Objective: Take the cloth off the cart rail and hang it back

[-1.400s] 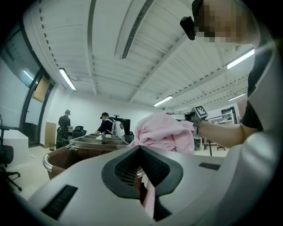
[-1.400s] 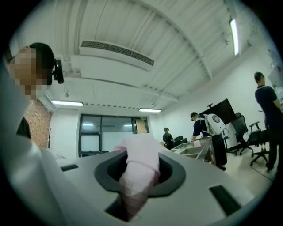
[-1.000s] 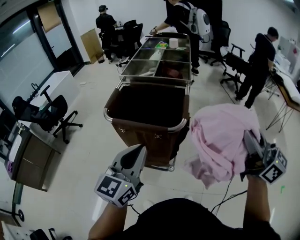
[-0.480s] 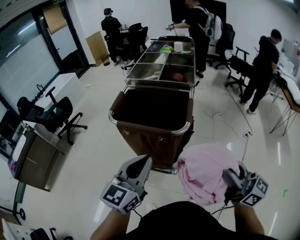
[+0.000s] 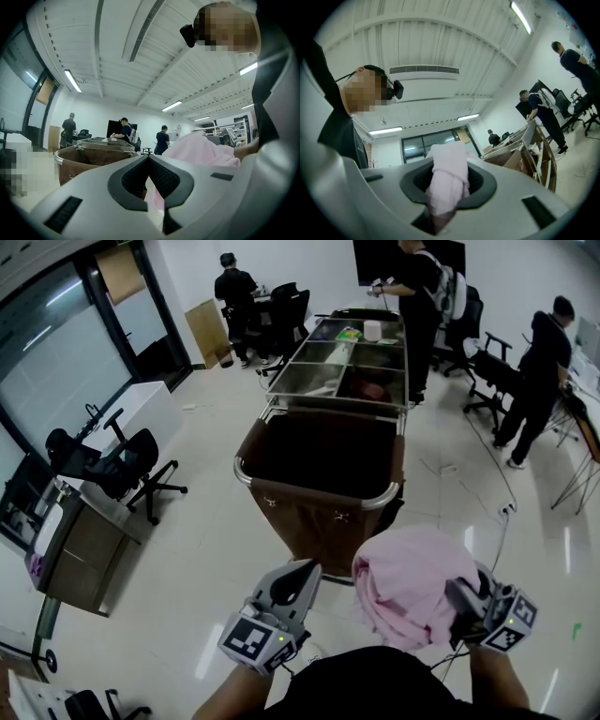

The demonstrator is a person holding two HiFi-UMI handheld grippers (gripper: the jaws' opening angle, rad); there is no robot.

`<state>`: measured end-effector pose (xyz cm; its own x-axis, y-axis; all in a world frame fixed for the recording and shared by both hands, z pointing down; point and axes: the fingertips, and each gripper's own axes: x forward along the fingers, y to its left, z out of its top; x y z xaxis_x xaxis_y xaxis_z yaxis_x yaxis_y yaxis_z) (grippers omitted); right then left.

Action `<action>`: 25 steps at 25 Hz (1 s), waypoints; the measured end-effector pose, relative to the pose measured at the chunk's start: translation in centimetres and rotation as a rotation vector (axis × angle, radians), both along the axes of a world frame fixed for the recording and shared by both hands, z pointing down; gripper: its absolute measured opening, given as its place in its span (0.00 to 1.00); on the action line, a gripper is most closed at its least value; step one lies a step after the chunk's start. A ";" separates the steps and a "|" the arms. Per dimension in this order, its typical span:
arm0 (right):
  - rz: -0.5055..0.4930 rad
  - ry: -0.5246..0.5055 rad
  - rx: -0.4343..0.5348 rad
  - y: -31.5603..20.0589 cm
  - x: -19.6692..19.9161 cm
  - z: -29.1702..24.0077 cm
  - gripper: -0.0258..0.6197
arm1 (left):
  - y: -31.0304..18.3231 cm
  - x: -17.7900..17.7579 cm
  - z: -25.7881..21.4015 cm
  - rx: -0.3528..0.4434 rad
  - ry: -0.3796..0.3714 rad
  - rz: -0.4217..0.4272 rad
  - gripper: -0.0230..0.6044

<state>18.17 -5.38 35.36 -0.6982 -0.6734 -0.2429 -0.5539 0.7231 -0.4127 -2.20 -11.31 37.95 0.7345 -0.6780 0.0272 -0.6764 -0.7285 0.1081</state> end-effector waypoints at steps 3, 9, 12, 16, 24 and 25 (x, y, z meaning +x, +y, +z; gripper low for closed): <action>0.003 0.011 0.000 -0.4 -0.3 0.0 0.20 | 0.1 -0.2 -0.2 0.009 -0.001 0.001 0.04; 0.025 0.019 -0.010 -1.1 -0.3 0.0 0.20 | 0.1 -0.6 0.2 -0.002 -0.015 -0.009 0.04; 0.035 0.025 -0.018 -1.2 -0.2 0.1 0.20 | 0.2 -0.4 0.0 0.008 -0.005 0.006 0.04; 0.034 0.031 -0.019 -1.2 -0.1 0.1 0.20 | 0.4 -0.3 0.0 0.019 -0.020 0.002 0.04; 0.017 0.029 -0.018 -1.0 -0.4 0.1 0.20 | -0.2 -1.0 0.5 -0.002 -0.029 -0.035 0.04; 0.014 0.028 -0.017 -0.9 -0.4 0.1 0.20 | -0.2 -0.9 0.5 0.000 -0.030 -0.035 0.04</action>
<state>17.73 -6.33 35.42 -0.6948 -0.6875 -0.2113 -0.5759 0.7078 -0.4092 -3.13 -11.54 38.45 0.7093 -0.7032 0.0488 -0.7044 -0.7044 0.0876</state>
